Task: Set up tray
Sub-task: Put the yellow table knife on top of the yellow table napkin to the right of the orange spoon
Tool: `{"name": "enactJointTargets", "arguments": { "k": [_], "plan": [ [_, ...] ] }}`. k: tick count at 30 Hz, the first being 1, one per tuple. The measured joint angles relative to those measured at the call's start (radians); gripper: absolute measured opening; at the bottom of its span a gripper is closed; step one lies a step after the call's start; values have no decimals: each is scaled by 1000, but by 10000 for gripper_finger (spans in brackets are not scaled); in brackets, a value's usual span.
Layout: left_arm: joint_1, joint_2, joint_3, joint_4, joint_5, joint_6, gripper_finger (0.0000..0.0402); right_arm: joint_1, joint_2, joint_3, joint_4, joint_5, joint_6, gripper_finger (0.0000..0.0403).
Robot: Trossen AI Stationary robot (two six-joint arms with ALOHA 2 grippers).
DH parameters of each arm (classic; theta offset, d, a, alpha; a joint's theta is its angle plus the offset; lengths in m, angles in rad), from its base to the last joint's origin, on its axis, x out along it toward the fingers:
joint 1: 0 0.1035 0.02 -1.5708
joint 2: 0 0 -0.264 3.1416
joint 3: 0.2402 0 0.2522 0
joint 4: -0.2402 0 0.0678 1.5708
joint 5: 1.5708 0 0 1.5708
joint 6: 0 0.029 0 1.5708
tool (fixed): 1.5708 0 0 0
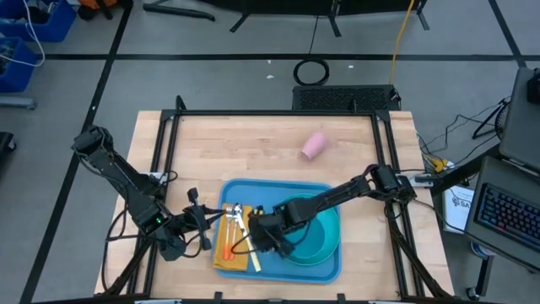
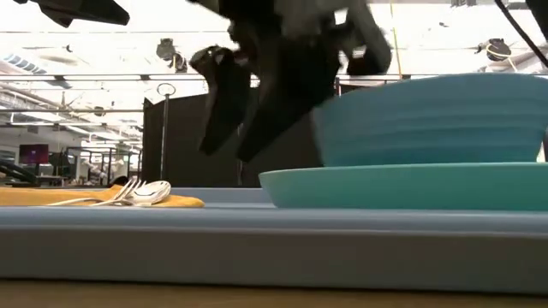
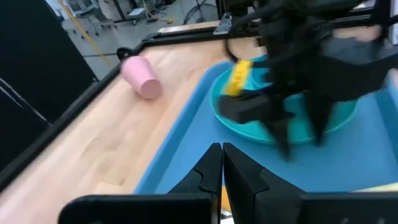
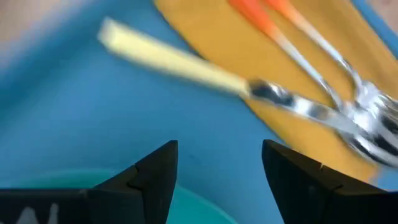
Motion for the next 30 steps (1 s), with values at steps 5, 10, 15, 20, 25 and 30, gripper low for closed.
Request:
{"name": "enactJointTargets", "arguments": {
  "k": [5,10,15,20,25,30],
  "plan": [
    [-5,0,0,-3,16,-21,19,4,17,0,-6,81,-229,224],
    [-14,0,0,-2,24,-47,19,2,17,1,34,149,-357,212],
    [-26,0,0,-2,42,-65,19,1,17,1,78,165,-468,196],
    [-27,0,0,-1,64,-104,19,-2,41,2,81,162,-540,194],
    [-31,0,0,0,94,-155,19,-2,68,0,42,168,-624,194],
    [-46,0,0,2,95,-187,19,26,68,1,120,168,-651,194]
  ]
}}
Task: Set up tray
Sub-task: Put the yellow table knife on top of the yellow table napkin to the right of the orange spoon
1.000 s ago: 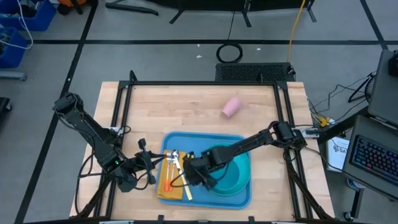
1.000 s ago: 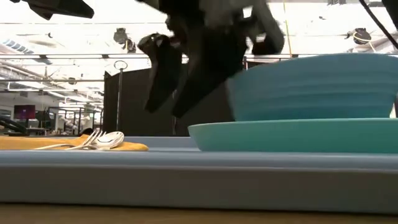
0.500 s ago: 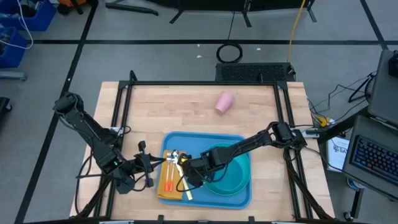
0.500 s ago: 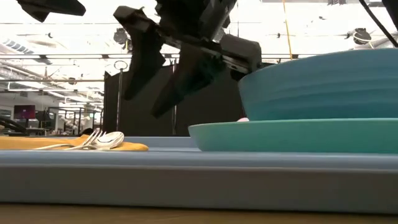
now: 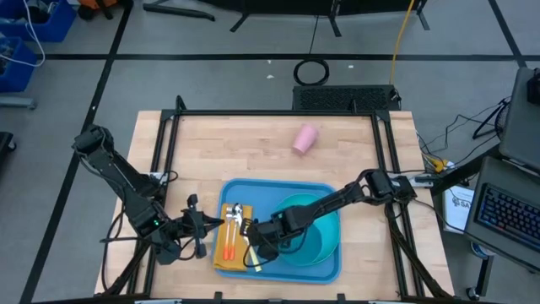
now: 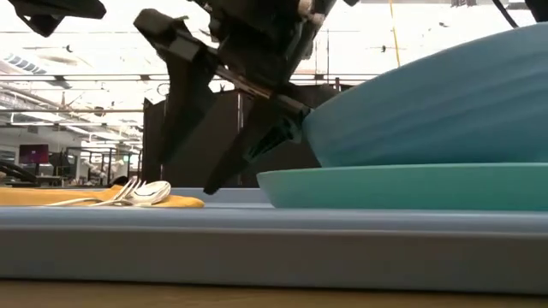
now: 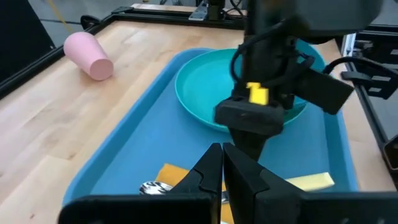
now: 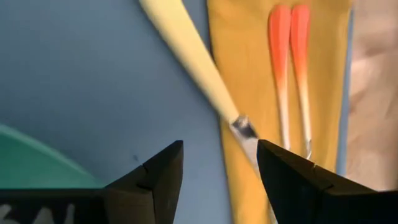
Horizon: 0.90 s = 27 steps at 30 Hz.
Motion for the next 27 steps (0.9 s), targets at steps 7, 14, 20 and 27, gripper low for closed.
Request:
{"name": "enactJointTargets", "arguments": {
  "k": [7,14,20,27],
  "plan": [
    [-7,0,0,0,-7,-46,19,41,0,0,87,118,14,194],
    [-7,0,0,0,-9,-85,19,41,-6,2,148,245,179,194],
    [-7,0,0,-1,-9,-78,19,43,-34,6,162,245,390,191],
    [-12,0,0,-1,-15,47,19,18,-53,7,120,-79,972,182]
  ]
}}
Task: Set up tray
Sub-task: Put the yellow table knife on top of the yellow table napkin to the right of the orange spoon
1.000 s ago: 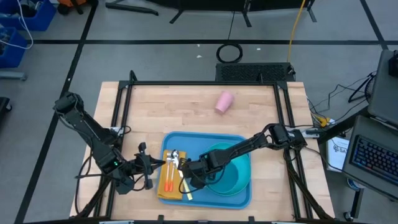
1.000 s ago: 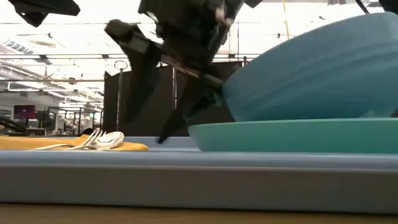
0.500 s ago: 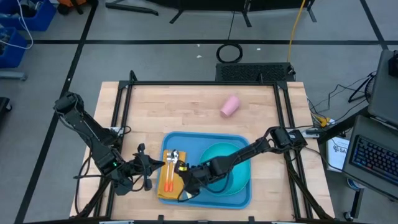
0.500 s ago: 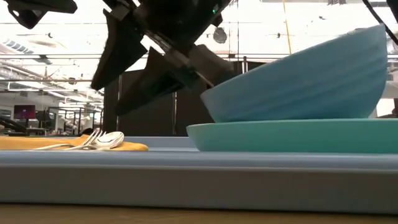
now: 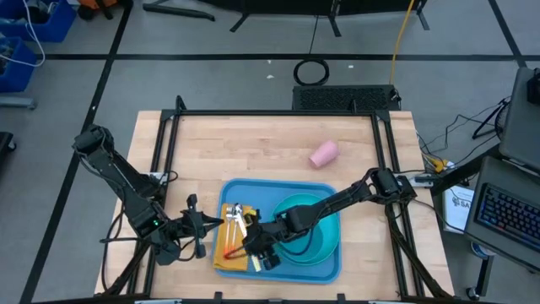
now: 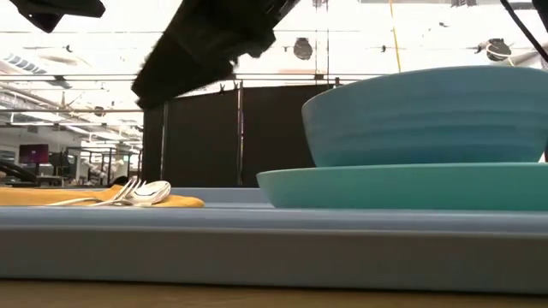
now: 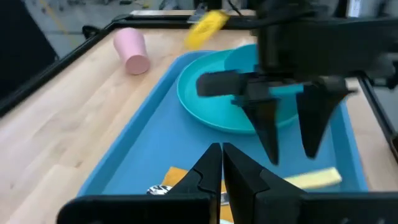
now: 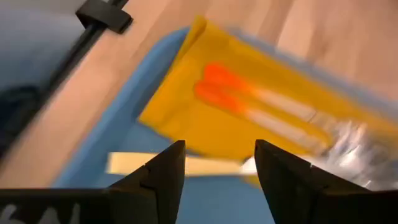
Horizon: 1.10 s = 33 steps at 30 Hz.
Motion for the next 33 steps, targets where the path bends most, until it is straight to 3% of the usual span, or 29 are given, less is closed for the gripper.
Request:
{"name": "enactJointTargets", "arguments": {
  "k": [8,10,19,33],
  "plan": [
    [-34,0,0,-9,-14,80,19,-62,2,8,91,-293,665,196],
    [-38,0,0,-11,-22,89,19,-76,22,10,103,-327,758,197],
    [-48,0,0,-34,-33,116,19,-73,72,8,30,-323,872,198],
    [-69,0,0,-58,-47,77,19,-72,158,40,-2,-267,818,198]
  ]
}}
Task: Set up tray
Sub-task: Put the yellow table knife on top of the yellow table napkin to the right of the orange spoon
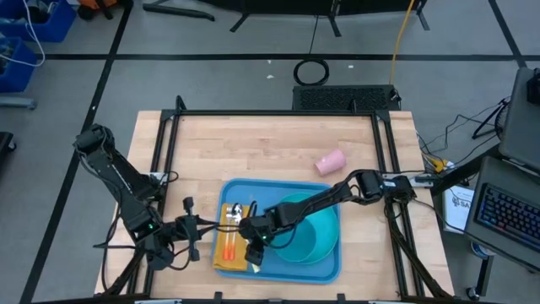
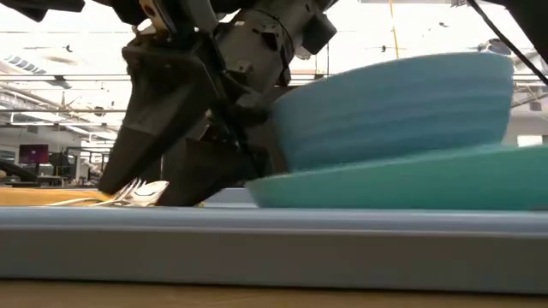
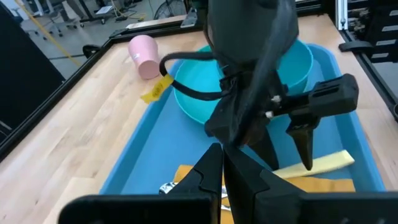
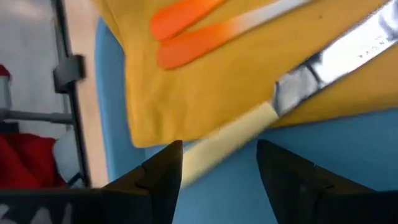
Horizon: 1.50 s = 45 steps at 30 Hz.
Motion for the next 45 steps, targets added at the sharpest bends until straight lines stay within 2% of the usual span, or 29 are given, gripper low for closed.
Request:
{"name": "enactJointTargets", "arguments": {
  "k": [6,18,25,30,35,45],
  "plan": [
    [-14,0,0,-4,0,-12,19,4,31,51,-48,4,-39,197],
    [-18,0,0,-2,-16,-17,19,6,38,61,-71,106,-72,191],
    [-18,0,-1,-5,-21,-24,19,4,84,64,-69,65,-48,191],
    [-18,0,-1,-20,-18,-42,19,4,88,93,-51,101,-82,185],
    [-18,0,-25,-18,-19,-62,19,9,89,98,-56,132,-107,137],
    [-18,0,-48,-12,-19,-117,19,0,94,96,12,73,-92,12]
  ]
}}
